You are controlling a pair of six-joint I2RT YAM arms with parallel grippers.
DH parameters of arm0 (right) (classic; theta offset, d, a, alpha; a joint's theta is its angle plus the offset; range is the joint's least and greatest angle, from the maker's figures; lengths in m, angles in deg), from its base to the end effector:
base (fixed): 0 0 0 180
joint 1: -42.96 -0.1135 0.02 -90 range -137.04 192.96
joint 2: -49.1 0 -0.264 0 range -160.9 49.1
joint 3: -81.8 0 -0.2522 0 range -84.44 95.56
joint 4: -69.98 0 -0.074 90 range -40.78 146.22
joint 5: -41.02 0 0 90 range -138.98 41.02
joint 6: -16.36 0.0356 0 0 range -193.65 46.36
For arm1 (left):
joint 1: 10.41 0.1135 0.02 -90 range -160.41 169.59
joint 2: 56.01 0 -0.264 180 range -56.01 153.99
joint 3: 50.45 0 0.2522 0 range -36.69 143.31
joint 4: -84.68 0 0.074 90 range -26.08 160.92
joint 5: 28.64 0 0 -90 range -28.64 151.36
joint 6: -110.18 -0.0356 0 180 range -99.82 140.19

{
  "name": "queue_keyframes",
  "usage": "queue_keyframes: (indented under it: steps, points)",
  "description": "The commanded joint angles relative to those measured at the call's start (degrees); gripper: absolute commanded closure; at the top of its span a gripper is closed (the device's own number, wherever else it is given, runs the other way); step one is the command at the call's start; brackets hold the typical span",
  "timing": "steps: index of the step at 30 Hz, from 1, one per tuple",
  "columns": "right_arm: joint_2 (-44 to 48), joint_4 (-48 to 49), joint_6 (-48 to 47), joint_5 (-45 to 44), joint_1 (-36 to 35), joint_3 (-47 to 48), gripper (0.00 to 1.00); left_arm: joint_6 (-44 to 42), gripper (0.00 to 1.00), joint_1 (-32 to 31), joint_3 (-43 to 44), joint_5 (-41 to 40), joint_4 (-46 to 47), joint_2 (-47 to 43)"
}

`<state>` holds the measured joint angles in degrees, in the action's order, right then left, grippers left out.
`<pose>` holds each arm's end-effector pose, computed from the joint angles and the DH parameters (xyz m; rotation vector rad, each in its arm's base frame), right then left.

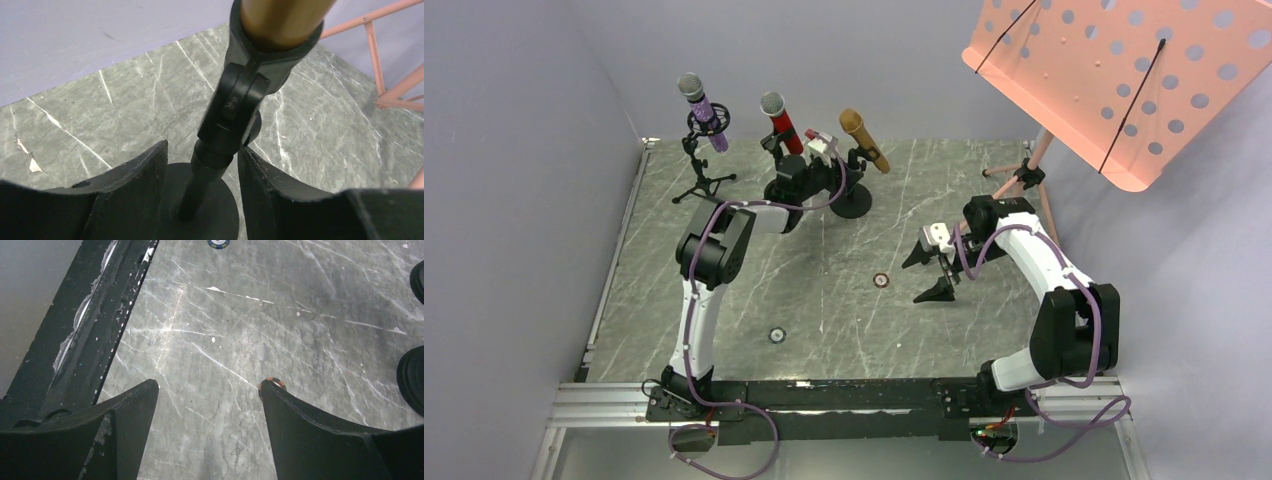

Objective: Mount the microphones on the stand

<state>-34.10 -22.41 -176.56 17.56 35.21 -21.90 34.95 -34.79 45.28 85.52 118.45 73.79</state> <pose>0.2184 0.0627 0.2583 -1.7034 1.3173 1.0806 0.4534 -0.2215 0.1745 0.4756 1.5728 -0.8597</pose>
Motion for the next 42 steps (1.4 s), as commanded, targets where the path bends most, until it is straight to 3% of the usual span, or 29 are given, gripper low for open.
queue_keyframes:
  steps: [1, 10, 17, 22, 25, 27, 30, 32, 35, 37, 40, 42]
  points:
    - [1.74, -1.12, -3.34, 2.49, 0.67, 0.87, 0.19, 1.73, 0.38, 0.39, -1.05, -0.24, 5.39, -5.50]
    - [1.55, 1.19, -1.29, 1.35, 1.51, 0.22, 0.19, 1.63, 0.02, 0.39, -12.95, -0.46, 8.37, -13.26]
    - [2.45, 5.17, 3.11, 0.54, 2.64, -0.76, 0.19, -2.35, 0.01, 0.15, -32.16, 0.03, 8.80, -26.53]
    - [4.65, 6.04, 8.79, 2.80, 4.99, 1.78, 0.19, -1.78, 0.01, -0.05, -48.80, -4.72, 3.42, -47.82]
    - [9.25, 11.69, 22.89, 0.71, 5.19, 2.17, 0.18, -2.39, 0.01, -0.05, -52.40, -8.15, -12.79, -65.38]
    - [17.22, 20.07, 35.22, -3.82, 5.15, -0.65, 0.14, -3.41, 0.01, 0.53, -50.16, -9.77, -31.31, -76.02]
    - [31.35, 36.41, 60.02, -21.05, 5.19, -5.80, 0.08, -2.58, 0.01, 6.68, -45.54, -4.82, -49.30, -88.04]
    - [39.02, 39.63, 68.43, -30.37, 5.40, -6.67, 0.01, -0.33, 0.01, 13.39, -44.35, 0.82, -55.93, -93.65]
    - [45.48, 38.00, 80.95, -38.71, 6.17, -4.85, 0.00, 2.41, 0.01, 20.05, -42.43, 4.74, -63.57, -99.55]
    - [46.90, 36.91, 88.69, -41.94, 10.70, -2.86, 0.00, 2.99, 0.01, 20.51, -41.03, 2.91, -68.38, -102.08]
    - [49.84, 38.33, 100.31, -53.62, 16.43, -0.21, 0.00, 4.49, 0.01, 20.49, -39.83, 1.09, -73.27, -105.87]
    - [50.81, 38.24, 104.96, -55.54, 19.44, 1.46, 0.00, 4.87, 0.01, 20.51, -38.90, 0.76, -75.60, -107.81]
